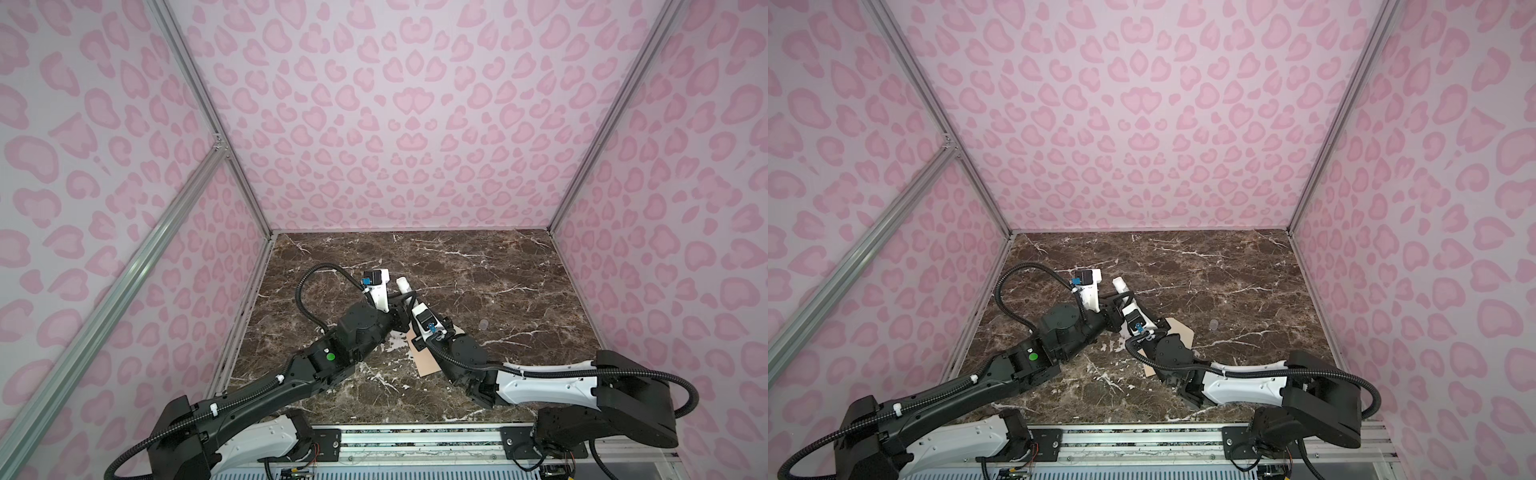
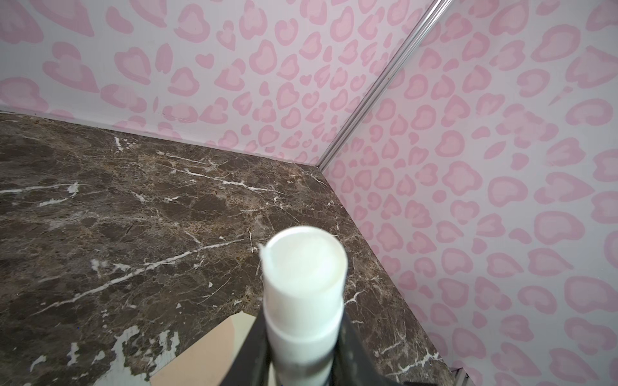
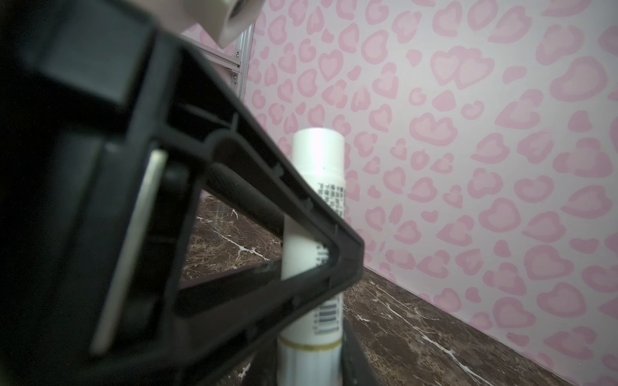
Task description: Place the letter into the envelope and seal it
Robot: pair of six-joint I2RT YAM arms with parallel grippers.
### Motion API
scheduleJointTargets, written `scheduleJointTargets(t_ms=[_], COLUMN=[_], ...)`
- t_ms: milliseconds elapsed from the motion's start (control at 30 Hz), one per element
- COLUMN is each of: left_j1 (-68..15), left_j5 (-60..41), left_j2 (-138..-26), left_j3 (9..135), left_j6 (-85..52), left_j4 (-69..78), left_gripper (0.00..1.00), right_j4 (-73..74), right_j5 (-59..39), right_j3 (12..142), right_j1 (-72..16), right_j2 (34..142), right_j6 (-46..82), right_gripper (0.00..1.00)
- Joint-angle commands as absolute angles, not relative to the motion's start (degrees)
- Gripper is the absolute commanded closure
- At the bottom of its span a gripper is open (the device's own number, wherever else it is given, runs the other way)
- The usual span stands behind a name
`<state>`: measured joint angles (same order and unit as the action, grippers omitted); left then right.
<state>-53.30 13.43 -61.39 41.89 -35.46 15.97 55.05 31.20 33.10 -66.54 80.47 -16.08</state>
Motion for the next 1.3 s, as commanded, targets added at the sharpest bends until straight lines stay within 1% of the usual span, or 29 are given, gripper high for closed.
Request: scheduleJointTargets(t_ms=[0,100,167,267,333,467,667,833,933,1033,1100,1200,1267], left_j1=[-53.3,-52.2,-50.3,-47.9,-46.7,-45.2,-44.6,-44.6,-44.6,-44.6,-44.5,-44.6,-44.5], left_j5=[11.2,4.3,-2.6,-12.1,-17.9,-29.8,-39.7,-43.5,-44.0,-43.4,-42.0,-37.3,-31.8], left_j2=[-61.2,-59.9,-58.5,-56.6,-55.6,-53.9,-52.0,-51.3,-51.1,-50.9,-50.6,-49.8,-49.0], left_j3=[42.2,38.7,34.8,30.8,30.3,30.3,29.6,28.9,28.7,29.0,29.2,29.4,29.5], left_j6=[-34.4,-32.8,-33.1,-33.8,-33.5,-32.9,-32.8,-33.7,-33.9,-33.4,-32.8,-32.2,-31.6], left_j4=[17.3,24.0,30.6,36.7,37.1,36.5,36.6,37.3,37.3,36.3,35.2,34.0,32.4], left_gripper=[0.96,0.96,0.96,0.96,0.96,0.96,0.96,0.96,0.96,0.96,0.96,0.96,0.96], right_j4=[53.3,50.3,46.7,42.6,40.7,40.2,42.4,43.1,40.8,35.7,32.0,27.1,25.1], right_j5=[27.2,22.8,18.5,11.0,5.9,-8.1,-23.9,-31.9,-32.7,-31.4,-29.3,-24.6,-19.8], right_j3=[33.5,33.9,34.6,34.8,34.7,33.4,31.8,31.4,31.7,32.7,33.3,32.9,32.2], right_j1=[-66.5,-65.9,-65.2,-64.1,-63.3,-60.4,-55.2,-51.5,-50.8,-50.8,-50.8,-51.0,-51.7], right_j2=[79.4,76.6,74.2,70.7,68.5,64.4,61.1,60.9,60.5,59.9,59.2,57.9,57.3], right_j6=[-13.7,-9.3,-5.8,-0.8,2.2,9.3,19.3,25.3,24.8,21.5,18.1,13.0,9.6], right_gripper=[0.81,0.82,0.82,0.85,0.86,0.90,0.91,0.90,0.89,0.84,0.77,0.56,0.49])
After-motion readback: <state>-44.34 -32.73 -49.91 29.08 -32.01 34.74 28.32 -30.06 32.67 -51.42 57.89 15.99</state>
